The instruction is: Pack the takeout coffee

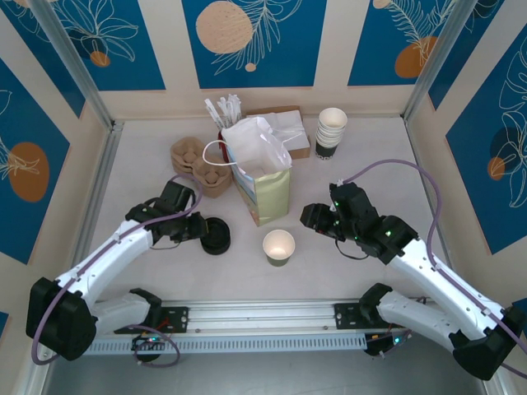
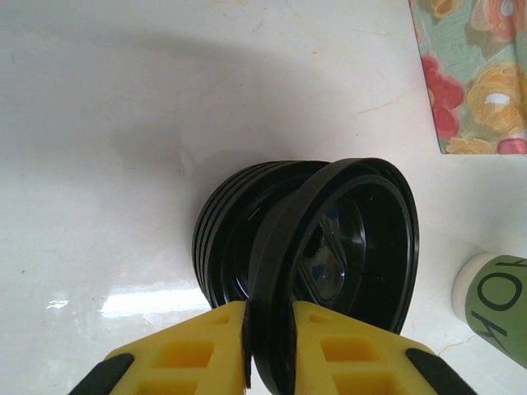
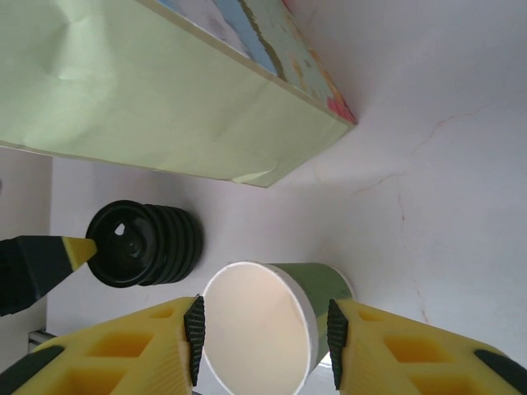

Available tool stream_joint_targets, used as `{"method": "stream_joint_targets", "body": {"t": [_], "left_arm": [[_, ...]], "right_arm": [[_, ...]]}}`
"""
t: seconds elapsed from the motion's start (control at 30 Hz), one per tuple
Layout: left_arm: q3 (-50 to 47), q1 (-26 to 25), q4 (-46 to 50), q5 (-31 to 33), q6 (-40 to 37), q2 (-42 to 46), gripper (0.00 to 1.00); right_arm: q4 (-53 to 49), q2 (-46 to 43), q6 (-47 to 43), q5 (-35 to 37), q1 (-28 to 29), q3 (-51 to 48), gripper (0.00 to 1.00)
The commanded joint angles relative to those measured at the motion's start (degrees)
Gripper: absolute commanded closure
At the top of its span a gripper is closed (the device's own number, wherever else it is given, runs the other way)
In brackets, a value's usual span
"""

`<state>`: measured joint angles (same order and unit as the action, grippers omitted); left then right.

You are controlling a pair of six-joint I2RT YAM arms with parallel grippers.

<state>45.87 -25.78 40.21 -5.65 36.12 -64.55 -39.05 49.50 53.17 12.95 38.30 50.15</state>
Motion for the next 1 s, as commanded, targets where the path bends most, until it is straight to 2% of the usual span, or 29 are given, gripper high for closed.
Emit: {"method": "stream_joint_targets", "body": {"t": [0.0,0.27,0.53,0.97], "left_arm": [[0.9,-0.7,1.8,0.7,0.8,0.6,0.82],[2.1,-0.7,3.1,0.6,1.0,2.0,0.83],[7.0,-1.4,7.0,0.1,1.1,5.7,0.83],[11.5,-5.2,8.3,-5.5,5.3,10.6,0.83]], "right_arm": [[-0.6,-1.0,0.9,-2.1,-0.4,1.4,0.54],[0.6,-0.7,1.4,-4.4,-0.6,1.2,0.54],[6.6,0.1,3.6,-12.0,-0.6,1.2,0.54],[13.9,5.4,6.5,-20.1,1.5,2.8,0.51]]}}
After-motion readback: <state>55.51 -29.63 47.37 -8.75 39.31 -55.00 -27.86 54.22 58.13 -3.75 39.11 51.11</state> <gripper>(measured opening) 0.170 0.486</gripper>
